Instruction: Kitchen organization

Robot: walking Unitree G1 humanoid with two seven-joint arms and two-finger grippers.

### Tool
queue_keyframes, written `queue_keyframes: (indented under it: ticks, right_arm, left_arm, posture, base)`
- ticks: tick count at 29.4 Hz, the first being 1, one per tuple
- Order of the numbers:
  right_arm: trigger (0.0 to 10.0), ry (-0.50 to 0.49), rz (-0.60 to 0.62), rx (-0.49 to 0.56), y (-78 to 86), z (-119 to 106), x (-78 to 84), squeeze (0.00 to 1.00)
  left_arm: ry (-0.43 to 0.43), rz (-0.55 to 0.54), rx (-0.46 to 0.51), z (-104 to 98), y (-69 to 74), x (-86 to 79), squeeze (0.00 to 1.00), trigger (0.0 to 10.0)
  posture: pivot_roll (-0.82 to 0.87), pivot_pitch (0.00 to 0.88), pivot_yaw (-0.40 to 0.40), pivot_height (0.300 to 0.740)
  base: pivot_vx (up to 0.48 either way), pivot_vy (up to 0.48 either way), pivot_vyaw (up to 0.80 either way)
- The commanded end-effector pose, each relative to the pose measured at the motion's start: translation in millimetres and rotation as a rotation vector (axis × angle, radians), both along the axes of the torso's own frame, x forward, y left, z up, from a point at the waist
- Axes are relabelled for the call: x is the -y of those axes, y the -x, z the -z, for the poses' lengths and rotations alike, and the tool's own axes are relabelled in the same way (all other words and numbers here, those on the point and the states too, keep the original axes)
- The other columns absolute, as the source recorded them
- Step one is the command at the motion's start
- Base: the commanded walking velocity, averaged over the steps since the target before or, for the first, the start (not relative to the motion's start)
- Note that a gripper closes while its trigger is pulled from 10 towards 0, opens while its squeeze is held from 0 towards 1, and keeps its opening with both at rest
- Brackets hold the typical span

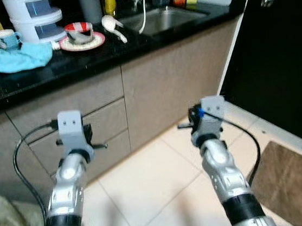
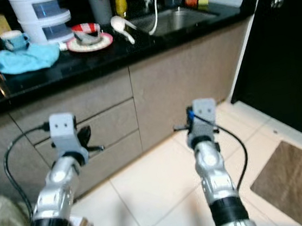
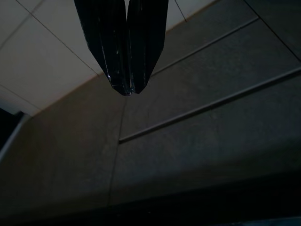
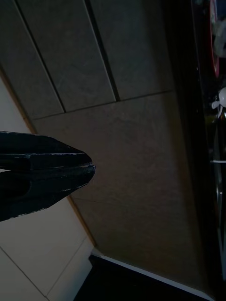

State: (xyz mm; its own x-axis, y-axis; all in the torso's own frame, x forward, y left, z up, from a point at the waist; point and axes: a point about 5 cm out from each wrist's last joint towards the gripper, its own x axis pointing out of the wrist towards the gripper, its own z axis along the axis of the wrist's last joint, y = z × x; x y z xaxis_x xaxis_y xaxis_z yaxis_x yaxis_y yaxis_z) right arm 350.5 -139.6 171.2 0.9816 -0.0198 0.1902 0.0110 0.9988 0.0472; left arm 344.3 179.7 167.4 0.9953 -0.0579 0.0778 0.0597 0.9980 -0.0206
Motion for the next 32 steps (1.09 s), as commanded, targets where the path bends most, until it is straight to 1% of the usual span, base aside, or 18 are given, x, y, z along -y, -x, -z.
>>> queue_keyframes:
  ticks: [1,19,20,21,22,23,24,25,26,27,29,30,32]
  right_arm:
    - [10.0,0.001,0.015,-0.020,0.9,4,4.0,0.00]
    - [10.0,0.003,0.013,-0.016,0.9,4,3.7,0.00]
    - [10.0,0.003,0.014,-0.014,0.9,3,3.7,0.00]
    - [10.0,0.003,0.014,-0.014,0.9,3,3.7,0.00]
    - [10.0,0.002,0.014,-0.006,1.1,0,3.8,0.00]
    - [10.0,0.002,0.014,-0.006,1.1,0,3.8,0.00]
    - [10.0,-0.005,0.012,0.012,1.4,-6,3.9,0.00]
    - [10.0,0.007,0.012,0.055,1.5,-17,3.7,0.00]
    - [10.0,0.019,0.010,0.076,1.4,-23,3.4,0.00]
    - [10.0,0.019,0.010,0.076,1.4,-23,3.4,0.00]
    - [10.0,0.030,0.009,0.102,1.3,-31,2.7,0.00]
    - [10.0,0.030,0.009,0.102,1.3,-31,2.7,0.00]
    - [10.0,0.040,0.006,0.139,1.4,-42,1.7,0.00]
  left_arm:
    - [-0.007,0.006,-0.025,6,1.3,0.6,0.00,10.0]
    - [-0.013,0.010,-0.022,5,1.3,1.3,0.00,10.0]
    - [-0.038,0.022,-0.005,2,1.8,3.2,0.00,10.0]
    - [-0.038,0.022,-0.005,2,1.8,3.2,0.00,10.0]
    - [-0.079,0.051,0.047,-9,3.3,9.3,0.00,10.0]
    - [-0.079,0.051,0.047,-9,3.3,9.3,0.00,10.0]
    - [-0.105,0.077,0.106,-23,4.6,16.5,0.00,10.0]
    - [-0.127,0.112,0.193,-46,6.9,27.2,0.00,10.0]
    - [-0.131,0.124,0.225,-56,7.6,30.9,0.00,10.0]
    - [-0.131,0.124,0.225,-56,7.6,30.9,0.00,10.0]
    - [-0.131,0.136,0.258,-65,8.2,34.6,0.00,10.0]
    - [-0.131,0.136,0.258,-65,8.2,34.6,0.00,10.0]
    - [-0.124,0.148,0.280,-74,7.7,37.7,0.00,10.0]
  posture:
    - [-0.04,0.090,0.000,0.740]
    - [-0.04,0.087,0.001,0.740]
    - [-0.04,0.086,0.002,0.740]
    - [-0.04,0.086,0.002,0.740]
    - [-0.04,0.087,0.003,0.740]
    - [-0.04,0.087,0.003,0.740]
    - [-0.04,0.089,0.004,0.740]
    - [-0.03,0.089,0.005,0.740]
    - [-0.03,0.089,0.005,0.740]
    - [-0.03,0.089,0.005,0.740]
    - [-0.03,0.089,0.006,0.740]
    - [-0.03,0.089,0.006,0.740]
    - [-0.03,0.091,0.007,0.740]
  base:
    - [0.379,0.000,0.00]
    - [0.377,0.000,0.00]
    - [0.379,0.000,0.00]
    - [0.379,0.000,0.00]
    - [0.379,0.000,0.00]
    - [0.379,0.000,0.00]
    - [0.379,0.000,0.00]
    - [0.379,0.000,0.00]
    - [0.379,0.000,0.00]
    - [0.379,0.000,0.00]
    - [0.377,0.000,0.00]
    - [0.375,0.000,0.00]
    - [0.377,0.000,0.00]
